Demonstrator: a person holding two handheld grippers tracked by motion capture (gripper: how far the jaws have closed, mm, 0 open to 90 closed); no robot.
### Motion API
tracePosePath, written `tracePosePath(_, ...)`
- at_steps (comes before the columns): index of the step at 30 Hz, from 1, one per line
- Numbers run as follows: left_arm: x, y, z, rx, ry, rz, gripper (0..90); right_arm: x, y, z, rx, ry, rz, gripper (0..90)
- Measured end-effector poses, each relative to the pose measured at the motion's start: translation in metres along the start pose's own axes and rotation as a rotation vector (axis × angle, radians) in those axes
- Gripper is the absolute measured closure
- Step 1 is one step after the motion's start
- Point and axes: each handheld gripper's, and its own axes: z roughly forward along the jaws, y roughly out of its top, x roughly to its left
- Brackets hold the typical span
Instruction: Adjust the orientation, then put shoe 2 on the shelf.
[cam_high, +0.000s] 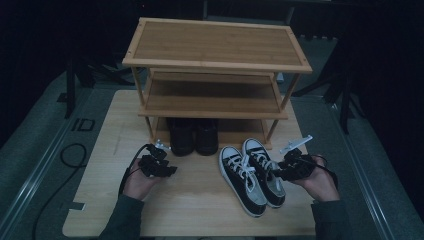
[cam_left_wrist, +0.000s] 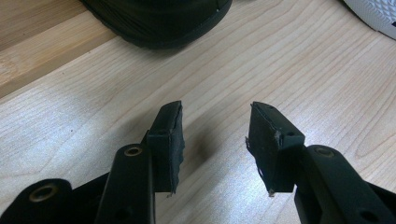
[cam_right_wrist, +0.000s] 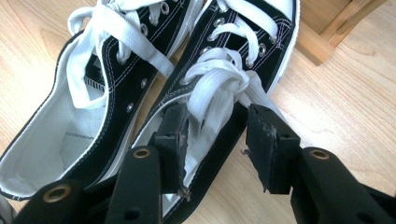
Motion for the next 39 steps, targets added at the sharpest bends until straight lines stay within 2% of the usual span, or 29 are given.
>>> tracePosePath(6, 0.0, 0.0, 0.0, 0.001, -0.002, 0.002, 55.4, 0.001, 0.001, -0.005, -0.013, -0.001, 0.0, 57.9)
tracePosePath(16, 0.0, 0.0, 0.001, 0.001, -0.001, -0.001, 55.3, 0.007, 0.005, -0.008, -0.003, -0.004, -0.021, 54.8)
tracePosePath(24, -0.001, -0.001, 0.001, 0.002, -0.003, -0.001, 55.2, 0.012, 0.007, -0.014, -0.019, 0.034, -0.041, 54.0)
tracePosePath(31, 0.001, -0.001, -0.001, -0.006, -0.001, -0.007, 55.1, 0.022, 0.007, -0.008, 0.021, 0.057, -0.065, 49.3)
tracePosePath(39, 0.0, -0.001, -0.002, -0.006, 0.0, -0.004, 54.7, 0.029, 0.007, -0.001, 0.031, 0.07, -0.075, 43.2)
